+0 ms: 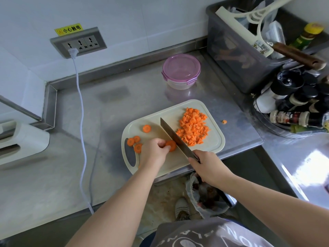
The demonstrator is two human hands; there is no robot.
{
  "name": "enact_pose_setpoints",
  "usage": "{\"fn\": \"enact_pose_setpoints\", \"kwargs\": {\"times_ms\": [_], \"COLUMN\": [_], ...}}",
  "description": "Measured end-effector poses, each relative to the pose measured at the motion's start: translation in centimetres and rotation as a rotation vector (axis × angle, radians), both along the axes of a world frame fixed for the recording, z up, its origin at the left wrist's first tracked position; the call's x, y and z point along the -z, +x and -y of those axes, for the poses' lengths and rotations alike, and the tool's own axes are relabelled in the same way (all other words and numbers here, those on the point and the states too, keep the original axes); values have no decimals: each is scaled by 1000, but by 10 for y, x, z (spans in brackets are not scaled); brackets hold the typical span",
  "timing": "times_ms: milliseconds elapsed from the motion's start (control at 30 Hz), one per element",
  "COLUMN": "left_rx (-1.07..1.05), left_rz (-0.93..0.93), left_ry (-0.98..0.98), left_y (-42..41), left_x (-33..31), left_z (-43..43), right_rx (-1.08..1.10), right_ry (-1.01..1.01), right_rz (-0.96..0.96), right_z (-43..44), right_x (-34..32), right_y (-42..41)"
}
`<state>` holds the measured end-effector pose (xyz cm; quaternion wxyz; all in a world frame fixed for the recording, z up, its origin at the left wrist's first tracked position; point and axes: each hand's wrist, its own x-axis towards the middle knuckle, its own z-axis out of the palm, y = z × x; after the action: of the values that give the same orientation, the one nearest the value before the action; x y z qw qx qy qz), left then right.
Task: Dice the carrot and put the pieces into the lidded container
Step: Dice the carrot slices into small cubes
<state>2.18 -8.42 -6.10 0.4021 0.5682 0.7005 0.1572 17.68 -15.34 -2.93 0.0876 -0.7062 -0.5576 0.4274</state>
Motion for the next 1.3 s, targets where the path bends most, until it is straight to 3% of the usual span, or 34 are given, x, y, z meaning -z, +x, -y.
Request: {"fn": "enact_pose_setpoints", "kwargs": {"times_ms": [567,900,1300], "left_rx": [-166,-160,-166], "left_rz": [123,150,192], "left_ry": [-87,-156,-177], "left_y": [4,2,-1], "left_x": [5,5,12], "left_z": [-5,-13,-15], "right_rx": [-62,-98,-188], "right_ry": [11,138,143], "right_rz": [75,148,292], "right_z": [-6,-6,1], "right_x": [7,3,7], "right_y": [-11,-8,-23]}}
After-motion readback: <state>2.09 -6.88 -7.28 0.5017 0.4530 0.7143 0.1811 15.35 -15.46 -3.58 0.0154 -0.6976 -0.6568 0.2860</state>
